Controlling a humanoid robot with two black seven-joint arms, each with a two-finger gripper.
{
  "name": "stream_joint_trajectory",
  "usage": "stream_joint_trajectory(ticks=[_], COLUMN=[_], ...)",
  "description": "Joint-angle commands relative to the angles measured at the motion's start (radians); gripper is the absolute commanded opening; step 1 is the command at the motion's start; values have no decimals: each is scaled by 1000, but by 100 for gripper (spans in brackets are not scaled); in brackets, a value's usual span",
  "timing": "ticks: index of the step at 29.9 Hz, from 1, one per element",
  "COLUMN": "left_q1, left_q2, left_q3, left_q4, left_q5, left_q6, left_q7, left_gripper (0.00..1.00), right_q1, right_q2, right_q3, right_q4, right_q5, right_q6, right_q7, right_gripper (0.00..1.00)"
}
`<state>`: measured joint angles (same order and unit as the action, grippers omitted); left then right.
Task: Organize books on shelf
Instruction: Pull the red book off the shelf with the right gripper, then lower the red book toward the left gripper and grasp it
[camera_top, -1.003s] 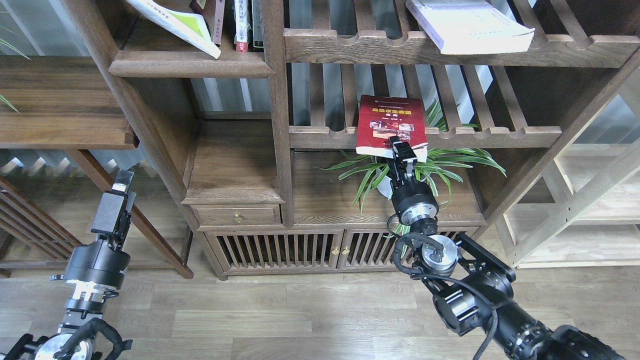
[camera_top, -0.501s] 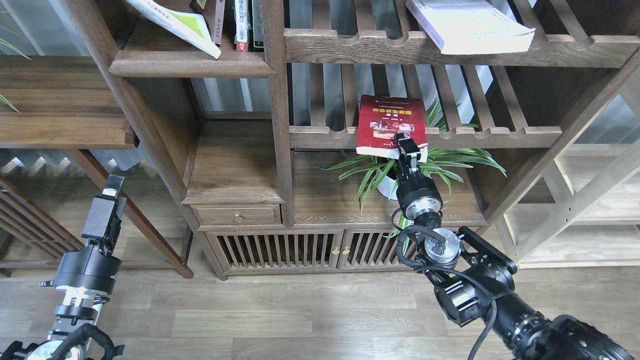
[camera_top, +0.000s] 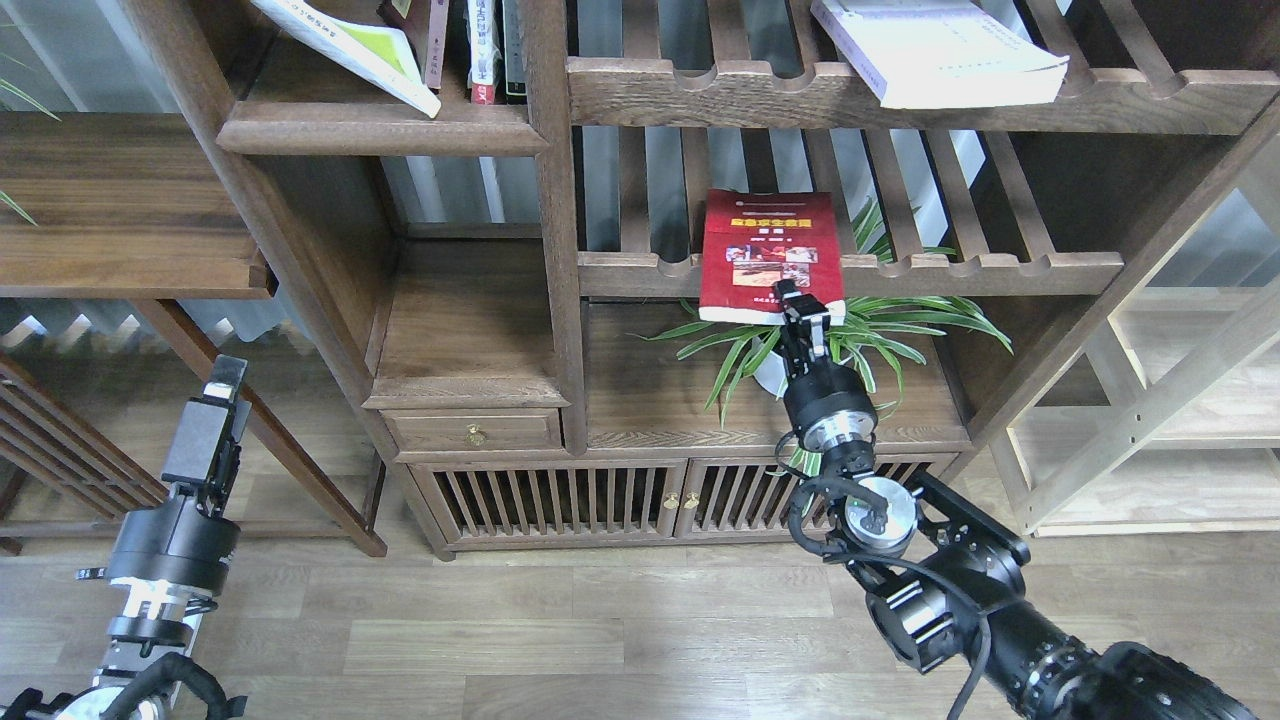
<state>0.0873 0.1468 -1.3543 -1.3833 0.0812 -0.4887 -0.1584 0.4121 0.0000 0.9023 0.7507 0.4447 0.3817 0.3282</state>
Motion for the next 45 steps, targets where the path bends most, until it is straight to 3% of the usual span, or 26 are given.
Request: stream_joint_trajectory(ticks=[1, 11, 23, 28, 45], left_q1=[-1, -9, -9, -18, -89], left_q2=[-1, 2, 62, 134, 129], left_q3=[4, 36, 193, 273, 329], left_q4=[4, 7, -6, -8, 107], left_q5=[0, 0, -11, -104, -175], left_q6=[0, 0, 0, 0, 0], left_q7=[0, 5, 138, 145, 148], left_gripper=[99, 99, 99, 99, 99], right_q1=[-38, -188, -406, -435, -435], right_q2=[0, 0, 0, 0, 0], right_q3=[-2, -2, -40, -83, -151], right_q4=[19, 101, 289, 334, 334], right_q5=[-23, -69, -161, -190, -231], right_q6=[45, 107, 107, 107, 107], right_q7=[-21, -46, -81, -81, -80], right_gripper=[4, 4, 3, 3, 4])
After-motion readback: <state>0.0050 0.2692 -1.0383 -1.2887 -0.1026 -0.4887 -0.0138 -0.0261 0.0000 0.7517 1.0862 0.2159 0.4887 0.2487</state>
